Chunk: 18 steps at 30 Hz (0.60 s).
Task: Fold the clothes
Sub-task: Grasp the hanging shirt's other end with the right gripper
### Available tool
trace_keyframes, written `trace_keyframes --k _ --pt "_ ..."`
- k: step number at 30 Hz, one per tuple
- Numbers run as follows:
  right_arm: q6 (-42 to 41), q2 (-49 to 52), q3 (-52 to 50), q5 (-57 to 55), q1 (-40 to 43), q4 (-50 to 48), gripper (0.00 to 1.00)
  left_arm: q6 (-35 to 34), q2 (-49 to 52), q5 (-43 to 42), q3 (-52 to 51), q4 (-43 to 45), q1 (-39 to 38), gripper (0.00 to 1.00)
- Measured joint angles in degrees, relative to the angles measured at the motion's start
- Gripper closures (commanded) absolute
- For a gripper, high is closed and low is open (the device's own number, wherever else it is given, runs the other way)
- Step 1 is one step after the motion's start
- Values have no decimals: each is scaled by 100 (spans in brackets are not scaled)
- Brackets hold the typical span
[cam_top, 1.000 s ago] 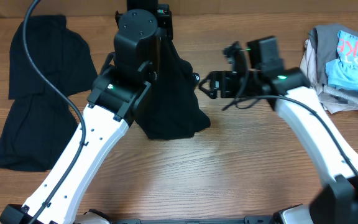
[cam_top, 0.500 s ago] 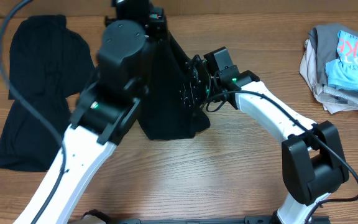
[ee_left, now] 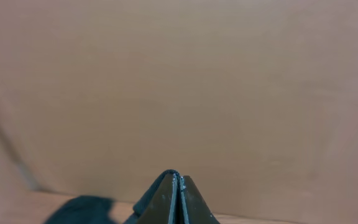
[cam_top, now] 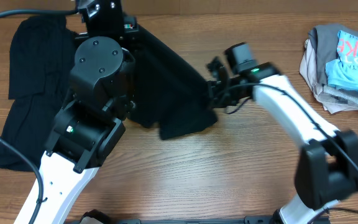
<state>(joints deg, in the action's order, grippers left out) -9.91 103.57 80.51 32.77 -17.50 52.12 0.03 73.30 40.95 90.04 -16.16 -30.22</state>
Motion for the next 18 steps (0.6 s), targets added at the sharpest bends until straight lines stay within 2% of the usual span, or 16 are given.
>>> trace_keyframes --k 9,14,18 --pt "776 -1244 1091 39 1150 2251 96 452 -101 1864 0 -544 -57 96" --pt "1001 -1624 1335 26 1233 2883 96 487 -114 2848 0 -1158 -254 96" --pt "1043 -1652 1335 9 1174 3283 96 487 -149 3532 0 -1279 -645 96"
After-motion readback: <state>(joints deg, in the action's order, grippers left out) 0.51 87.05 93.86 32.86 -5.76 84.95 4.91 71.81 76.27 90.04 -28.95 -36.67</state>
